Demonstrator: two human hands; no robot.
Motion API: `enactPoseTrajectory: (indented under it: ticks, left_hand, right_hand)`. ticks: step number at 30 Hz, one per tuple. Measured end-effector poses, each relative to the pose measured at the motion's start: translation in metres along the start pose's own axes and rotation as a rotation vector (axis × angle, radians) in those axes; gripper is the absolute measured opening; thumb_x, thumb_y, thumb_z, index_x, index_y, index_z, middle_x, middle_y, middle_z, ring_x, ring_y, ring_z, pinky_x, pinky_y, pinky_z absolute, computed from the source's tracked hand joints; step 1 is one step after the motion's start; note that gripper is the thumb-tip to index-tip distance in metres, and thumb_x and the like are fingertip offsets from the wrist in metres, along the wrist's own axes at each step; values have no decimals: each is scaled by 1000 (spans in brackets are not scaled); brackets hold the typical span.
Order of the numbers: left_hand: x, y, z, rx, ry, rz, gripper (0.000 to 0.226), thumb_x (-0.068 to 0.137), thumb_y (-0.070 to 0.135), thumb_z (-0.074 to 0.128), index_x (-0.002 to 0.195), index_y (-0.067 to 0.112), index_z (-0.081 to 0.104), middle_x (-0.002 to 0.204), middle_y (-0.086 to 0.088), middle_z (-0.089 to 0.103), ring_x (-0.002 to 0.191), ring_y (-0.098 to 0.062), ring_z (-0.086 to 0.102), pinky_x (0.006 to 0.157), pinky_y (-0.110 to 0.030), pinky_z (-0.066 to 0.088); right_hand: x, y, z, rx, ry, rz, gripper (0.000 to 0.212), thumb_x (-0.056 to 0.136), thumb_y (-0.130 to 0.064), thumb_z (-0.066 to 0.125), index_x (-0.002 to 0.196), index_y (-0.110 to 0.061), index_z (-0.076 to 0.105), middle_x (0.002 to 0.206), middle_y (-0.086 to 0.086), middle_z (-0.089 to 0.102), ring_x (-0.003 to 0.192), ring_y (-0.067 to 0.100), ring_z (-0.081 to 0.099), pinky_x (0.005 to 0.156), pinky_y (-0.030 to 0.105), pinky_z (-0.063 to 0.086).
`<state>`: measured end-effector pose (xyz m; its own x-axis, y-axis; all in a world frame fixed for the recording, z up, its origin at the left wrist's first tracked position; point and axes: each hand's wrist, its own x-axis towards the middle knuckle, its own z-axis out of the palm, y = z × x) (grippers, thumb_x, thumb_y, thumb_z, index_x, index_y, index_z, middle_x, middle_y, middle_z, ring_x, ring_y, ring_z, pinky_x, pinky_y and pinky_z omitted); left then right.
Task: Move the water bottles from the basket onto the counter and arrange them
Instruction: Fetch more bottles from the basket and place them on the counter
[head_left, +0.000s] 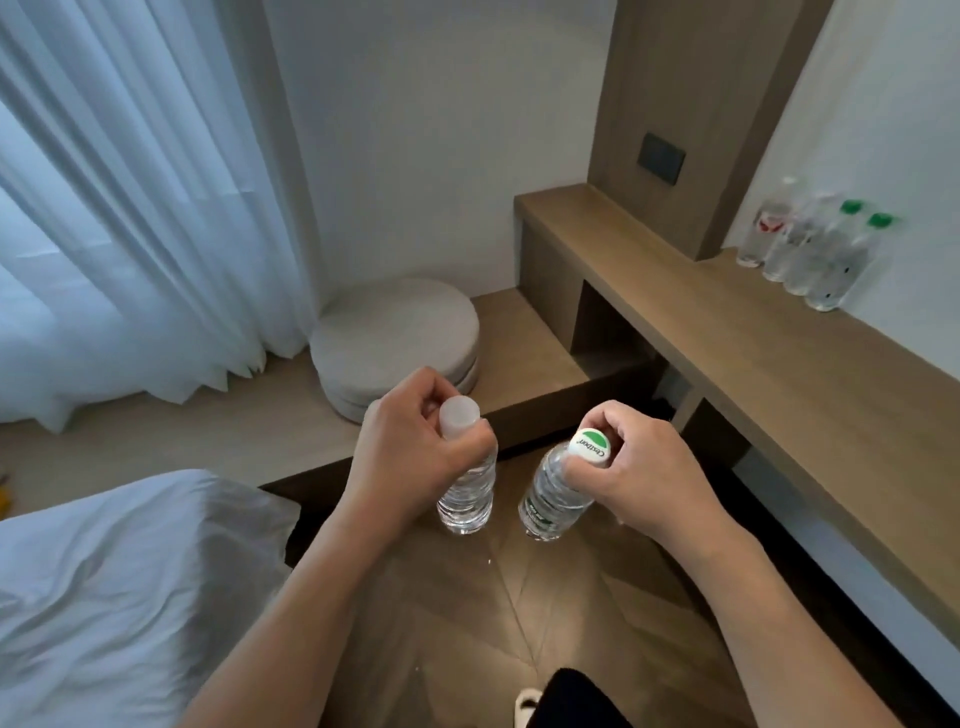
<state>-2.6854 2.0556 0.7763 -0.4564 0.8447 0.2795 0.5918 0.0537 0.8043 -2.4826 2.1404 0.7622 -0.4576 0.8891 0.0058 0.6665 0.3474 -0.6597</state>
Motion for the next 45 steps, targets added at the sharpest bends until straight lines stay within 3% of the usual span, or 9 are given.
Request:
enactPoseTrajectory:
  ticks: [11,15,20,23,27,32,38,42,45]
  left_hand:
    - [250,-48,97,21,-150,-18,23,59,36,74,72,27,57,55,14,53,51,-1,47,51,-20,39]
    - [323,-43,130,-3,-184,12,22,63,28,76,75,24,58,60,11,54,52,1,49,48,-13,36]
    - [428,-37,194,-48,-320,67,22,66,24,78,77,23,59,62,9,57,54,1,53,47,-12,38]
    - [482,-32,238,-41,-463,169,25,68,28,79,79,22,58,66,4,60,61,-8,58,47,-21,46]
    - [545,-12,292,-67,-632,214,26,68,27,79,81,20,58,70,2,63,64,-15,60,59,-37,55]
    - [590,21,370,-110,-668,281,25,67,26,78,76,18,55,56,6,55,49,-4,47,52,-33,46]
    - [618,56,473,-122,-738,302,24,66,28,77,74,19,57,61,3,62,57,-15,57,57,-40,51]
    - [624,88,534,-62,-792,353,26,63,30,77,72,19,55,62,3,62,61,-16,58,56,-37,48]
    - [625,114,578,-18,-868,456,25,63,34,75,73,22,56,63,5,62,63,-14,59,58,-37,50]
  right_hand:
    - [240,47,-12,44,77,144,22,74,-41,71,87,-31,57,76,-12,62,71,11,63,64,35,60]
    - [300,62,-31,79,120,219,24,71,-40,74,85,-31,56,75,-11,63,70,12,63,63,40,59]
    - [381,99,-66,132,210,370,22,73,-34,75,85,-29,57,80,-8,63,69,9,59,50,26,45]
    - [417,120,-81,126,269,467,23,74,-33,76,85,-30,57,82,-8,63,71,8,59,53,22,41]
    - [449,143,-106,138,376,628,24,77,-32,77,88,-29,56,84,-9,62,73,7,60,56,25,48]
    - [462,180,-132,176,570,760,24,75,-33,78,86,-29,57,79,-8,63,69,8,60,54,29,50]
    - [480,257,-169,116,601,903,19,73,-34,75,82,-27,60,75,-7,64,68,11,60,58,33,52]
    - [486,312,-207,49,633,963,19,70,-34,72,74,-23,58,69,-7,61,63,8,56,51,28,40]
    - [486,352,-235,74,687,1000,20,70,-32,75,77,-21,59,70,-5,62,64,12,58,55,34,46]
